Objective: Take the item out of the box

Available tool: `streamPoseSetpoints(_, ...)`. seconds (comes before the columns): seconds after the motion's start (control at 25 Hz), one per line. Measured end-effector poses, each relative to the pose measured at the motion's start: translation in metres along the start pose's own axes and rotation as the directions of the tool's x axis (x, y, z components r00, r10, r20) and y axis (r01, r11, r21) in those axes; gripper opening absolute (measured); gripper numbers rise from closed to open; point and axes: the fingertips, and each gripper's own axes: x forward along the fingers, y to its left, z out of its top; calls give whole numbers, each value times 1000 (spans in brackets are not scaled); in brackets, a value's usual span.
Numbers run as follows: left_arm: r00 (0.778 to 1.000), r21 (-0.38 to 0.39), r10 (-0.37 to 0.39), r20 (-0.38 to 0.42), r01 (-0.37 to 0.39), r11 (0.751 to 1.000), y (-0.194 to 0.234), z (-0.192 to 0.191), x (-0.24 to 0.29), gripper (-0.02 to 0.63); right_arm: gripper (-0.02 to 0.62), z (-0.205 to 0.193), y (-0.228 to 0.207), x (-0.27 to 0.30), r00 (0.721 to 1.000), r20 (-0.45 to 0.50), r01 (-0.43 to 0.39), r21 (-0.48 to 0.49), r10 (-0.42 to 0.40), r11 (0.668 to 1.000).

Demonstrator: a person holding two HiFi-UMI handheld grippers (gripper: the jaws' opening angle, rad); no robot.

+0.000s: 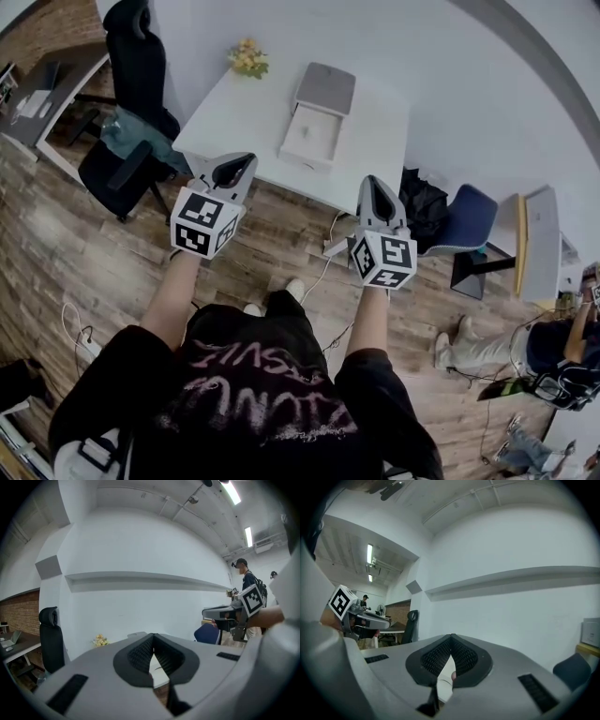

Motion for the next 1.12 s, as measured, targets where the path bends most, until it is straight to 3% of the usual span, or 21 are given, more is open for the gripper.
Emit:
streamPoseSetpoints(0.44, 1000, 0, 6, -17, -6, 1000, 29, 2, 77, 3, 8, -2, -46, 71, 1000, 17, -3, 6, 3, 1000)
streamPoseSetpoints(1.12, 997, -20, 57, -60, -58, 998, 58, 11, 239, 3, 8, -16, -164, 205, 998, 4, -60, 34, 60, 998)
